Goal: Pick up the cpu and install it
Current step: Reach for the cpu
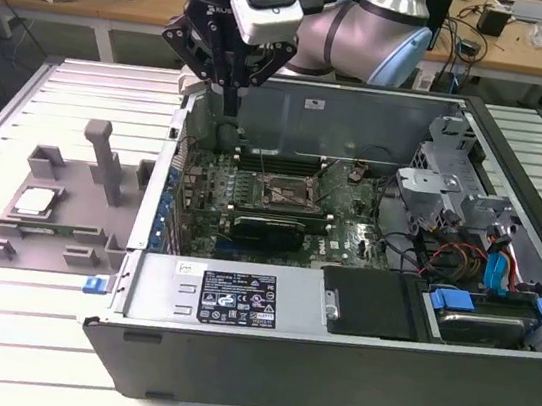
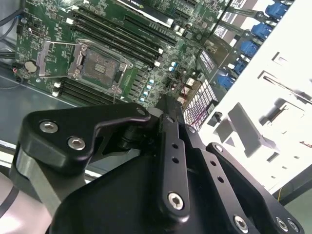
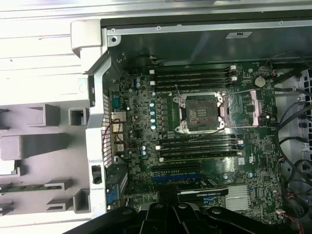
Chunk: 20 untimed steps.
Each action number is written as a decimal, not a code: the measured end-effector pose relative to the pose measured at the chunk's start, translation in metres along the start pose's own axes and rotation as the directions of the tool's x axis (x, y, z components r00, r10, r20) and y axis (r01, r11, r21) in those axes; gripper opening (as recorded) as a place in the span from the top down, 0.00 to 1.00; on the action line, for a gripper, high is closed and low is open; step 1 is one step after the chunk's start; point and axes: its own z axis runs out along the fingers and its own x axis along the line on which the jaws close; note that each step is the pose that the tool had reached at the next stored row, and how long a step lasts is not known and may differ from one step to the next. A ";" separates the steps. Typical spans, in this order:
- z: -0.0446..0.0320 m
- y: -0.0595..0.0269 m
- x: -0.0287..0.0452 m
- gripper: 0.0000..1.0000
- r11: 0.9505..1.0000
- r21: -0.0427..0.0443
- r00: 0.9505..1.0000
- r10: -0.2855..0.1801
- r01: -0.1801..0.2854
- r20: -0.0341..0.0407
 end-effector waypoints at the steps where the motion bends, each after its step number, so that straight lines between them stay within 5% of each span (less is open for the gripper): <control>1: 0.0000 -0.0001 0.0009 0.89 1.000 0.000 1.000 0.000 0.000 0.000; 20: -0.0006 -0.0017 0.0232 0.89 1.000 0.000 1.000 0.000 0.000 0.000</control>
